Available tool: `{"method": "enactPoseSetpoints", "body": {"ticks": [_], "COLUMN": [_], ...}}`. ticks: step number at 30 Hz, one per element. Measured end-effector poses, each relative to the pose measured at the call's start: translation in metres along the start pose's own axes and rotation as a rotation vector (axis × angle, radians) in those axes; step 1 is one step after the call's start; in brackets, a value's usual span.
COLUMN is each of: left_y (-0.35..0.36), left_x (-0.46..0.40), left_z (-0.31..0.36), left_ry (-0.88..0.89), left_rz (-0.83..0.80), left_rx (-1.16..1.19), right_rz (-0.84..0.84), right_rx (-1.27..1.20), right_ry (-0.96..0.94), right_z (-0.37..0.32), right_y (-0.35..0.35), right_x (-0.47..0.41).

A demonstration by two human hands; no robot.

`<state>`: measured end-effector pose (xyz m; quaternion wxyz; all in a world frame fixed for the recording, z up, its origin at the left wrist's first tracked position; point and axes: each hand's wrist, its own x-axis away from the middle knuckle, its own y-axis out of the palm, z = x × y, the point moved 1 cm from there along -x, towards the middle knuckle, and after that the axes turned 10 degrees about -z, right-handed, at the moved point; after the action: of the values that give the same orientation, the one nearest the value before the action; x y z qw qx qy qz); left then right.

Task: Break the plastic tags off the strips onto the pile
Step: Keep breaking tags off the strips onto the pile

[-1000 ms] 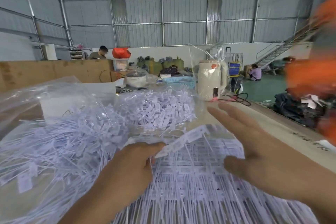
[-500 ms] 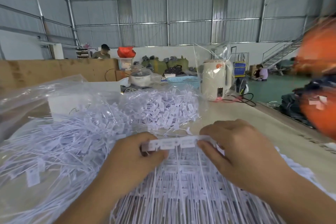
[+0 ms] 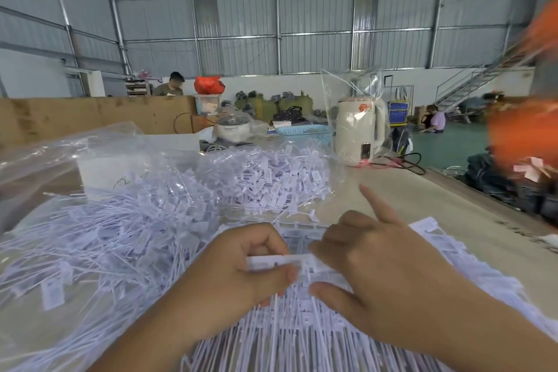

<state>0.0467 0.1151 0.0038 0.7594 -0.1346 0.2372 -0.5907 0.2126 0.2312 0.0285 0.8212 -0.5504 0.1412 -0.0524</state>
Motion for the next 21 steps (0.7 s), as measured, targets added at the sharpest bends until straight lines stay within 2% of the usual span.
{"method": "enactPoseSetpoints", "body": {"ticks": [7,13,21], "left_y": [0.007,0.010,0.027], "left_x": [0.002,-0.001,-0.009], "left_z": [0.005,0.003,0.003], "left_ry": [0.030,0.014,0.008], "left_rz": [-0.083,0.000,0.291], "left_rx": [0.008,0.030,0.208], "right_rz": [0.085,0.135,0.265], "right_rx": [-0.332,-0.657,-0.470], "right_ry": [-0.144,-0.153,0.026], "right_z": [-0.005,-0.009,-0.022], "right_y": [0.013,0.026,0.020], "right_x": [-0.007,-0.010,-0.010]}}
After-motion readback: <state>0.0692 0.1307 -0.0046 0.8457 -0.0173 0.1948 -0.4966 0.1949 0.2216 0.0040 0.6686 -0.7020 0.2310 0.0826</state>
